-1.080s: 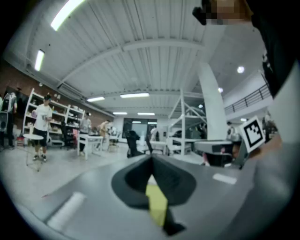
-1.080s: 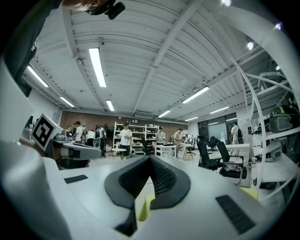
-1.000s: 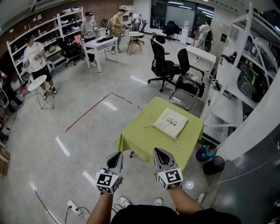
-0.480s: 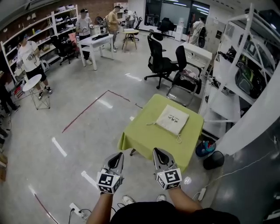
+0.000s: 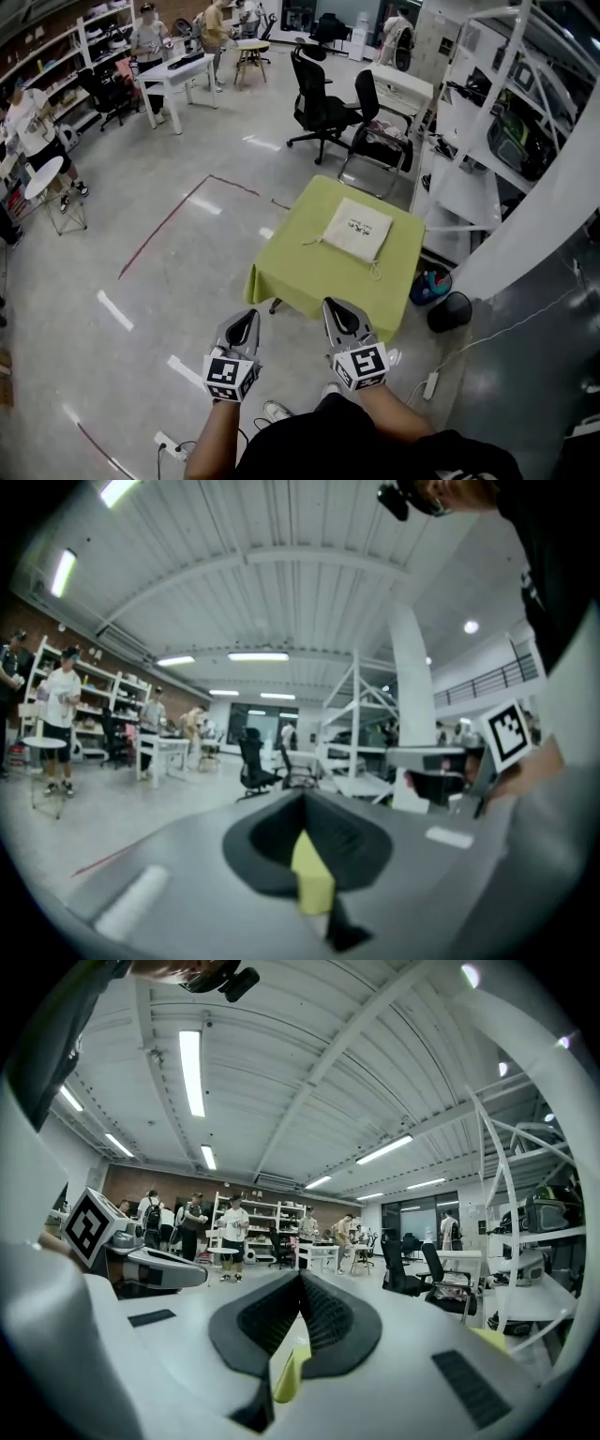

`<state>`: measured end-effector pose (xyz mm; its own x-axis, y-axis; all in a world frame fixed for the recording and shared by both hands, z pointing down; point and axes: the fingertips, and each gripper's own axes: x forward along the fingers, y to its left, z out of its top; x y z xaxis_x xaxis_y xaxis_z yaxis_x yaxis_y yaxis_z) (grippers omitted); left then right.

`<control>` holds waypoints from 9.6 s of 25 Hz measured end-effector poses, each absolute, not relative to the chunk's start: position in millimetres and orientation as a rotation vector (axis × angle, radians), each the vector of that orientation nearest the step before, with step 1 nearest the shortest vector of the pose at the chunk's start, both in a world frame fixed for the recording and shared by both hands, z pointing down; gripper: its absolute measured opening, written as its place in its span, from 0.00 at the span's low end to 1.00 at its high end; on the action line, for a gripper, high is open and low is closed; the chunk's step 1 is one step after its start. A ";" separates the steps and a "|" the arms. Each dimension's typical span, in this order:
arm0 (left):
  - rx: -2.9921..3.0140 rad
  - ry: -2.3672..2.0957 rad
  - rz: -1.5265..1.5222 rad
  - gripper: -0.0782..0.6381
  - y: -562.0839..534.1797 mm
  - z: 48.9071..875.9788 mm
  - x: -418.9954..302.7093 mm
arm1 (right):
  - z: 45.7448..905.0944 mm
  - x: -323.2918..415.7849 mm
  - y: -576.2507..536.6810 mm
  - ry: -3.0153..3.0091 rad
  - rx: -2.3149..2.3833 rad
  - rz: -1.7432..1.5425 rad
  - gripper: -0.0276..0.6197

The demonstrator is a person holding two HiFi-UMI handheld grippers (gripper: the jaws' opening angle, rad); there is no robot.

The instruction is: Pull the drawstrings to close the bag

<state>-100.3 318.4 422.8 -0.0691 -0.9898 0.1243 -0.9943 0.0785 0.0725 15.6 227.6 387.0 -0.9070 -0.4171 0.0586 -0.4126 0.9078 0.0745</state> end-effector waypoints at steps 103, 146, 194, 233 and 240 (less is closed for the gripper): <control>2.142 -1.430 1.003 0.36 -113.8 729.4 -137.2 | 699.4 87.5 -119.1 -2.268 1.156 0.532 0.04; 2.013 -1.228 1.186 0.19 -116.5 760.6 -184.9 | 700.2 73.6 -142.0 -2.294 1.127 0.568 0.04; 2.076 -1.407 0.900 0.12 -146.7 703.3 -194.0 | 751.2 157.3 -146.0 -1.904 1.040 0.457 0.06; 2.134 -1.902 -0.041 0.12 -180.3 447.0 -284.5 | 429.3 249.7 -222.7 -1.900 2.093 0.009 0.06; 2.115 -1.941 -0.148 0.12 -179.4 429.4 -306.3 | 399.9 266.9 -229.2 -1.892 2.229 0.008 0.06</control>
